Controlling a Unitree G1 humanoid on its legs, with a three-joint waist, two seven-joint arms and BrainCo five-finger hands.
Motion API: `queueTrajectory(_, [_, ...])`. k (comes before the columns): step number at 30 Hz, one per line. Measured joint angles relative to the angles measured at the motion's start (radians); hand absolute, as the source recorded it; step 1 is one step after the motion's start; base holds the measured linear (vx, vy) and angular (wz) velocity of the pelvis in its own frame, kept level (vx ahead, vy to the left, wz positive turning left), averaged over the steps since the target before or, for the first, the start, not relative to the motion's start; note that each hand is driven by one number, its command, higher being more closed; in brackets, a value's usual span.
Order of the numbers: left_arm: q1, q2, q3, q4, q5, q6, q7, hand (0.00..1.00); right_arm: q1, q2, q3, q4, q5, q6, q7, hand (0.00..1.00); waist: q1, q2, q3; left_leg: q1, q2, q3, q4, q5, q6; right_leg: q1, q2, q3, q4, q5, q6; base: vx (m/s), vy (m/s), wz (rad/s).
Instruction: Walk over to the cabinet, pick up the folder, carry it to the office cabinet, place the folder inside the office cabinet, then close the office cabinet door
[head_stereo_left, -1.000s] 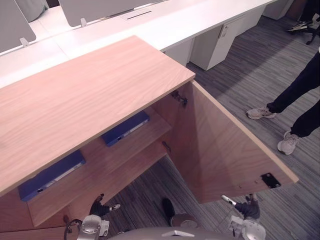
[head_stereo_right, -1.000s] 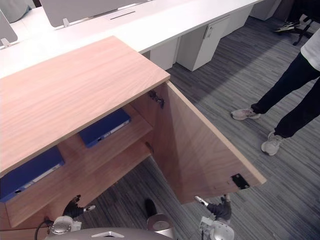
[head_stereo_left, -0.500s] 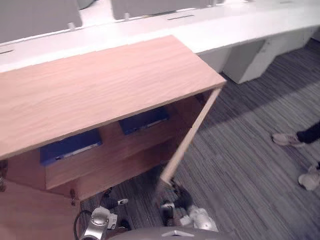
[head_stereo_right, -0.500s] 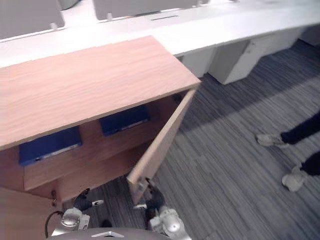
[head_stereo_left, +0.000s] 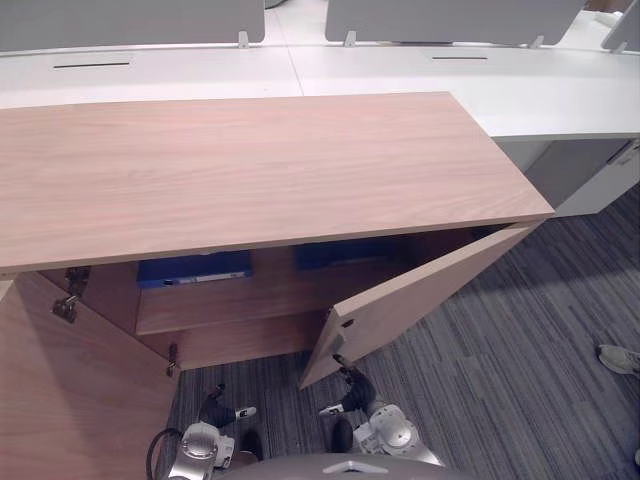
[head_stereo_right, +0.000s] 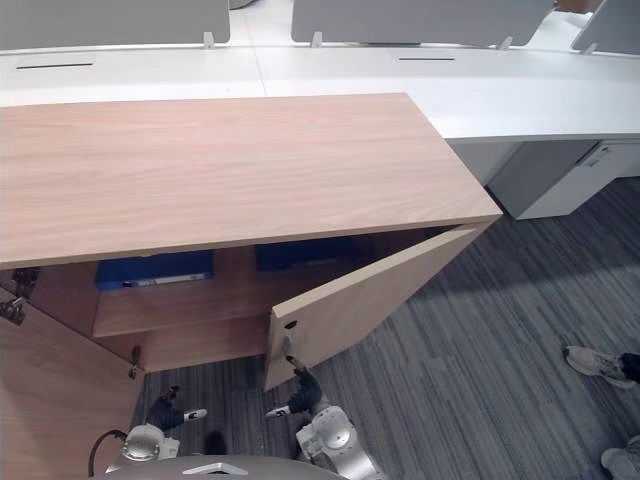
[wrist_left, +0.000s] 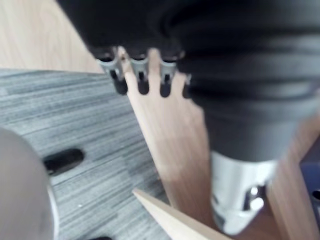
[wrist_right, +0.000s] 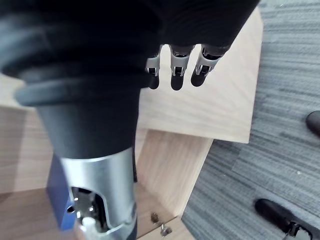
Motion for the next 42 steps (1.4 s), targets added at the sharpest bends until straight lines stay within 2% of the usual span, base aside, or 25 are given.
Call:
queueTrajectory(3, [0.002,0.017,0.001,0.001,0.000,0.000,-0.001,0.00,0.001,-0.001,-0.074,0.086,-0.033,0.009,-0.016,0.00,0.001,-0.002,-0.001,0.013,-0.001,-0.013,0.000,-0.001,0.000,0.020,-0.002,-0.006,0.005,-0.008,0.000,0.03,0.013,0.16])
queueTrajectory(11, [0.002,0.013,0.039,0.038,-0.025,0.001,-0.001,0.00,-0.010,0.020,-0.215,0.223,-0.024,0.041,-0.055,0.00,-0.007,0.002,-0.007,0.016,0.001,-0.039,-0.002,0.008,0.010,0.021,-0.002,-0.024,0.032,-0.037,-0.012,-0.05,-0.016,0.08])
queueTrajectory(18, [0.009,0.011,0.071,0.046,-0.079,0.001,-0.001,0.00,-0.058,0.023,-0.254,0.305,-0.013,0.064,-0.080,0.00,-0.010,0.007,-0.005,0.029,0.000,0.001,-0.002,0.001,0.001,0.009,-0.001,0.026,0.039,-0.033,-0.008,-0.05,0.008,-0.16])
queueTrajectory(19, [0.009,0.012,0.074,0.046,-0.083,0.001,-0.001,0.00,-0.064,0.023,-0.262,0.306,-0.013,0.067,-0.088,0.00,-0.012,0.013,0.002,0.023,0.002,0.001,-0.001,0.001,0.001,-0.007,-0.002,0.031,0.058,-0.041,-0.006,-0.05,-0.004,-0.06])
queueTrajectory(23, [0.011,0.014,0.091,0.040,-0.110,0.003,-0.001,0.00,-0.069,0.023,-0.273,0.308,-0.011,0.077,-0.090,0.00,-0.004,0.006,0.004,0.001,0.008,-0.008,0.000,0.005,0.003,-0.072,-0.007,0.044,0.164,-0.084,0.003,-0.01,-0.024,0.10])
queueTrajectory(24, [0.012,0.013,0.104,0.035,-0.117,0.006,0.000,0.00,-0.068,0.023,-0.283,0.311,-0.011,0.079,-0.090,0.00,-0.002,0.013,0.007,-0.005,0.014,-0.025,0.000,0.008,0.005,-0.074,-0.005,0.039,0.180,-0.089,0.003,0.05,-0.016,0.49])
queueTrajectory(25, [0.009,0.014,0.115,0.032,-0.123,0.008,0.001,0.00,-0.070,0.025,-0.294,0.312,-0.001,0.078,-0.090,0.00,-0.011,0.021,0.011,-0.016,0.024,-0.056,0.001,0.016,0.005,-0.088,-0.005,0.070,0.243,-0.131,-0.023,0.08,-0.003,0.73])
queueTrajectory(26, [0.008,0.015,0.118,0.029,-0.127,0.008,0.001,0.00,-0.073,0.027,-0.296,0.312,0.008,0.078,-0.090,0.00,-0.017,0.018,0.010,-0.021,0.028,-0.074,0.006,0.022,0.000,-0.094,-0.004,0.085,0.288,-0.164,-0.042,0.13,-0.007,1.03])
queueTrajectory(28, [0.010,0.036,0.123,0.026,-0.138,0.009,0.008,0.00,-0.067,0.038,-0.300,0.329,0.007,0.080,-0.091,0.00,-0.004,-0.010,-0.001,-0.026,0.024,-0.116,0.006,0.030,-0.017,-0.088,-0.003,0.124,0.313,-0.204,-0.015,0.12,-0.069,0.69])
queueTrajectory(29, [0.014,0.045,0.135,0.028,-0.140,0.009,0.015,0.00,-0.069,0.045,-0.299,0.338,0.007,0.080,-0.091,0.00,0.020,-0.018,-0.013,-0.041,0.032,-0.120,0.006,0.034,-0.026,-0.087,0.007,0.131,0.288,-0.219,-0.008,0.05,-0.151,0.24])
queueTrajectory(31, [0.012,0.033,0.149,0.028,-0.157,0.010,0.021,0.00,-0.084,0.047,-0.299,0.338,0.007,0.081,-0.091,0.00,0.028,-0.012,-0.014,-0.080,0.053,-0.148,0.029,0.040,-0.038,-0.088,0.031,0.106,0.248,-0.199,-0.021,0.02,-0.147,0.37])
queueTrajectory(32, [0.007,0.025,0.148,0.028,-0.158,0.011,0.023,0.00,-0.096,0.046,-0.300,0.338,0.007,0.083,-0.091,0.00,0.026,0.013,0.006,-0.117,0.063,-0.180,0.061,0.039,-0.050,-0.088,0.040,0.075,0.233,-0.189,-0.031,-0.02,-0.098,0.51])
queueTrajectory(34, [-0.005,0.011,0.147,0.028,-0.159,0.011,0.025,0.00,-0.100,0.042,-0.300,0.337,0.008,0.083,-0.092,0.00,0.022,0.037,0.025,-0.135,0.064,-0.214,0.069,0.049,-0.066,-0.086,0.046,0.045,0.233,-0.189,-0.036,-0.06,-0.092,0.57])
queueTrajectory(35, [-0.017,0.002,0.144,0.027,-0.159,0.011,0.031,0.00,-0.101,0.038,-0.307,0.336,0.013,0.082,-0.093,0.00,0.013,0.055,0.038,-0.148,0.065,-0.230,0.066,0.071,-0.097,-0.084,0.051,0.015,0.240,-0.193,-0.043,-0.09,-0.089,0.77])
queueTrajectory(36, [-0.022,0.001,0.135,0.021,-0.161,0.009,0.036,0.00,-0.110,0.038,-0.311,0.337,0.015,0.084,-0.095,0.00,0.007,0.060,0.042,-0.167,0.065,-0.230,0.062,0.118,-0.144,-0.091,0.049,-0.006,0.252,-0.198,-0.052,-0.12,-0.084,0.76])
queueTrajectory(38, [-0.021,0.003,0.124,0.011,-0.161,0.008,0.038,0.00,-0.109,0.039,-0.320,0.333,0.015,0.083,-0.095,0.00,0.004,0.056,0.042,-0.161,0.061,-0.213,0.014,0.174,-0.173,-0.097,0.027,-0.042,0.243,-0.193,-0.075,-0.16,-0.035,0.55])
queueTrajectory(39, [-0.027,-0.005,0.125,0.008,-0.161,0.010,0.037,0.00,-0.110,0.045,-0.349,0.331,0.015,0.083,-0.096,0.00,0.001,0.040,0.053,-0.191,0.057,-0.139,0.142,0.082,-0.112,-0.104,0.008,-0.068,0.257,-0.196,-0.083,-0.13,-0.015,0.54])
queueTrajectory(40, [-0.021,-0.015,0.125,0.008,-0.161,0.010,0.036,0.00,-0.100,0.044,-0.371,0.325,0.017,0.084,-0.098,0.00,-0.007,0.031,0.057,-0.198,0.037,-0.082,0.295,-0.019,-0.075,-0.097,-0.016,-0.084,0.260,-0.195,-0.081,-0.12,-0.031,0.49])
queueTrajectory(41, [-0.015,-0.020,0.125,0.008,-0.161,0.010,0.036,0.00,-0.091,0.040,-0.377,0.318,0.017,0.084,-0.099,0.00,-0.012,0.030,0.056,-0.188,0.033,-0.064,0.344,-0.058,-0.076,-0.092,-0.024,-0.093,0.254,-0.192,-0.079,-0.11,0.017,0.40])
queueTrajectory(42, [-0.010,-0.029,0.126,0.007,-0.161,0.010,0.036,0.00,-0.075,0.033,-0.390,0.300,0.027,0.083,-0.101,0.00,-0.015,0.039,0.051,-0.143,0.035,-0.033,0.367,-0.114,-0.088,-0.086,-0.026,-0.099,0.237,-0.179,-0.075,-0.11,0.049,0.26])
